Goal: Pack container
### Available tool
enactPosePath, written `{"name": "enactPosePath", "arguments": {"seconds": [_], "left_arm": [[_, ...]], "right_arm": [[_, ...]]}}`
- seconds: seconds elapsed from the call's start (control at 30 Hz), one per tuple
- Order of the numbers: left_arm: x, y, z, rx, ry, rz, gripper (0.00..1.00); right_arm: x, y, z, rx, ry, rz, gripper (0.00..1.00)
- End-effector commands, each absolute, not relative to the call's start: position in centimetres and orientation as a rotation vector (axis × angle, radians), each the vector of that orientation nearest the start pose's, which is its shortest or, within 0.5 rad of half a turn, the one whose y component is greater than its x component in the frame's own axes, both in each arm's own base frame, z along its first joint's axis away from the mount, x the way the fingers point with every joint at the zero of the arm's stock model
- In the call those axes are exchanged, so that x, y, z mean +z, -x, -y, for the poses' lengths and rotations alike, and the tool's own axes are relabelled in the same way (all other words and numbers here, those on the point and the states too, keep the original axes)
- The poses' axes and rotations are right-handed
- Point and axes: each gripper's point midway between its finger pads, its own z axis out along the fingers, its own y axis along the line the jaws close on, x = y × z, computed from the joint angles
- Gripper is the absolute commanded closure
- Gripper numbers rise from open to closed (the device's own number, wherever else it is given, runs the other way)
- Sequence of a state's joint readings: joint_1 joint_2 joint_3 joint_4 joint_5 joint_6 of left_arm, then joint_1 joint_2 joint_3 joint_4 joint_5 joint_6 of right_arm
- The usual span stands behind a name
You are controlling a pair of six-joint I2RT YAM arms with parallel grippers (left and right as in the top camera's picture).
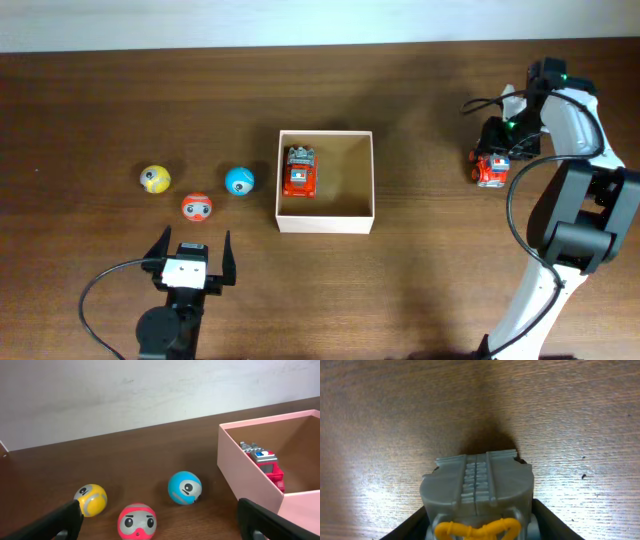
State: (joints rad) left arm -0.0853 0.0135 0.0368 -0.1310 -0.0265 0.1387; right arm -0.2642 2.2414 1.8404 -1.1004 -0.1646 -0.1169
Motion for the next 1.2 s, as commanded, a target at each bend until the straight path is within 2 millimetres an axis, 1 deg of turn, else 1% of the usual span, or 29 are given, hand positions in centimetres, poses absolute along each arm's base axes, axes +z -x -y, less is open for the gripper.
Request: {"name": "enactPosePath", "arguments": {"seconds": [0.0,0.1,0.2,0.33,0.47,0.53,0.57,0.67,0.73,0.8,0.87,0.93,1.0,1.13,1.17], "left_arm": [[15.6,-24.3,1.7,0.067,-0.182,-1.664,0.01],[15.6,-24.3,1.7,0.067,-0.182,-1.664,0.01],[15.6,-24.3,1.7,0.067,-0.182,-1.664,0.01],[15.6,-24.3,1.7,0.067,-0.182,-1.664,0.01],[15.6,-24.3,1.7,0.067,-0.182,-1.664,0.01],[15.6,-24.3,1.7,0.067,-0.182,-1.664,0.01],[15.6,-24.3,1.7,0.067,-0.182,-1.664,0.01],[15.6,-24.3,1.7,0.067,-0.182,-1.664,0.01],[15.6,-24.3,1.7,0.067,-0.182,-1.664,0.01],[15.6,-24.3,1.7,0.067,-0.182,-1.664,0.01],[15.6,-24.3,1.7,0.067,-0.182,-1.664,0.01],[15.6,-24.3,1.7,0.067,-0.182,-1.664,0.01],[15.6,-24.3,1.7,0.067,-0.182,-1.664,0.01],[15.6,-24.3,1.7,0.067,-0.182,-1.664,0.01],[15.6,-24.3,1.7,0.067,-0.182,-1.664,0.01]], "right_arm": [[3.9,-43.9,8.2,0.248,-0.054,-3.032,0.49],[3.8,-43.7,8.4,0.23,-0.057,-3.043,0.49],[3.9,-43.5,7.9,0.268,-0.06,-3.047,0.49],[4.1,-43.3,6.4,0.331,-0.034,-3.056,0.49],[4.8,-43.4,5.0,0.379,-0.001,-3.054,0.49],[5.6,-43.7,4.2,0.414,0.018,-3.041,0.49],[6.7,-44.1,3.3,0.459,0.033,-3.02,0.49],[8.9,-44.9,1.6,0.543,0.066,-2.975,0.49],[10.6,-45.4,0.3,0.59,0.104,-2.939,0.5],[12.3,-45.8,-1.0,0.613,0.172,-2.908,0.5],[13.8,-46.2,-1.9,0.585,0.215,-2.891,0.5],[14.6,-46.5,-2.2,0.534,0.244,-2.88,0.5],[15.0,-46.8,-2.5,0.489,0.271,-2.873,0.5],[14.8,-46.9,-2.8,0.456,0.29,-2.88,0.5],[14.7,-47.3,-2.5,0.415,0.295,-2.872,0.49]]}}
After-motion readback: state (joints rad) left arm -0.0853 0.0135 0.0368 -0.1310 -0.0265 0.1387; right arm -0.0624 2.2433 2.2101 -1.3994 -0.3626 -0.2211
